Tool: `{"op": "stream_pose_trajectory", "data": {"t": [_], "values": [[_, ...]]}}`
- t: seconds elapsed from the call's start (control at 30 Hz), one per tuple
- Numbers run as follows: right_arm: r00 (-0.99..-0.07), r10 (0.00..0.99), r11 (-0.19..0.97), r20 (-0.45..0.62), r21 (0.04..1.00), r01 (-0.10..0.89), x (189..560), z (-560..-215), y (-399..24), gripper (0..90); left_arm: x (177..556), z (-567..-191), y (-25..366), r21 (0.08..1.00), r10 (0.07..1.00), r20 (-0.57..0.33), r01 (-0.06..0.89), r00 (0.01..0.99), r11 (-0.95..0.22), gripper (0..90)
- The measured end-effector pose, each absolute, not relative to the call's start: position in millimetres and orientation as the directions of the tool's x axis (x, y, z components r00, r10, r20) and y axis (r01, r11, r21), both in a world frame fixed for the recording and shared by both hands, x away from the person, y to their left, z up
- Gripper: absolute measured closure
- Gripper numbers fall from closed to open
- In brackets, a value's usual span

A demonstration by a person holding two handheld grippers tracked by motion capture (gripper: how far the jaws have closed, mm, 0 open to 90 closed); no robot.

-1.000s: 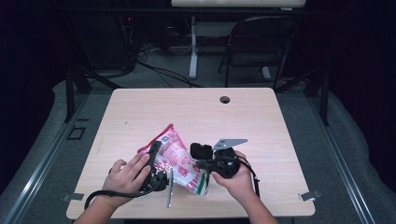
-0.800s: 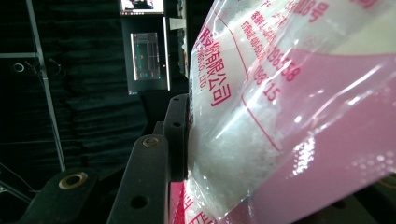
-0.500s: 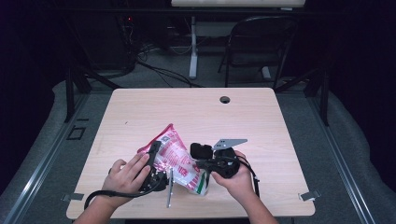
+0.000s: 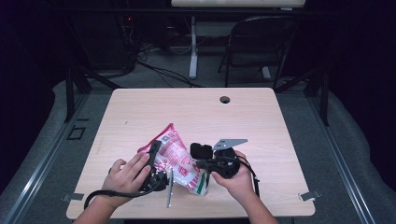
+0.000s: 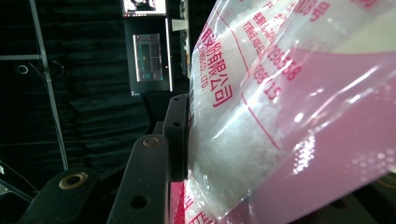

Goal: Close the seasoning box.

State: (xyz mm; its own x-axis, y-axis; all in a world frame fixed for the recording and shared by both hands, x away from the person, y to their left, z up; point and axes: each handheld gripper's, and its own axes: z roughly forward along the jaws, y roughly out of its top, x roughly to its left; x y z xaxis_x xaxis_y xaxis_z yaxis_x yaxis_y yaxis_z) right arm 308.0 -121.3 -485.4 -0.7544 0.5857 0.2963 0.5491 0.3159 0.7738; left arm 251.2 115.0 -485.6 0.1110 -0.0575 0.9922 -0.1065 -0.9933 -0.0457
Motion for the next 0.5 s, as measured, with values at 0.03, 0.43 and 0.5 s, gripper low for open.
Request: {"op": "stream_pose_trajectory", "data": {"t": [0.03, 0.43, 0.5], "values": [[-0.754, 0.586, 0.316, 0.296, 0.774, 0.549, 308.1, -485.4, -121.5, 90.0, 251.1, -485.4, 114.7, -0.045, -0.057, 0.992, -0.105, 0.111, -0.993, 68.8], [-0.756, 0.584, 0.316, 0.295, 0.776, 0.546, 308.4, -484.0, -122.1, 90.0, 250.8, -482.0, 113.7, -0.041, -0.053, 0.992, -0.103, 0.114, -0.994, 68.8], [-0.757, 0.584, 0.317, 0.294, 0.776, 0.546, 308.3, -484.0, -122.1, 90.0, 250.7, -481.6, 113.4, -0.046, -0.058, 0.992, -0.106, 0.115, -0.993, 68.9]]}}
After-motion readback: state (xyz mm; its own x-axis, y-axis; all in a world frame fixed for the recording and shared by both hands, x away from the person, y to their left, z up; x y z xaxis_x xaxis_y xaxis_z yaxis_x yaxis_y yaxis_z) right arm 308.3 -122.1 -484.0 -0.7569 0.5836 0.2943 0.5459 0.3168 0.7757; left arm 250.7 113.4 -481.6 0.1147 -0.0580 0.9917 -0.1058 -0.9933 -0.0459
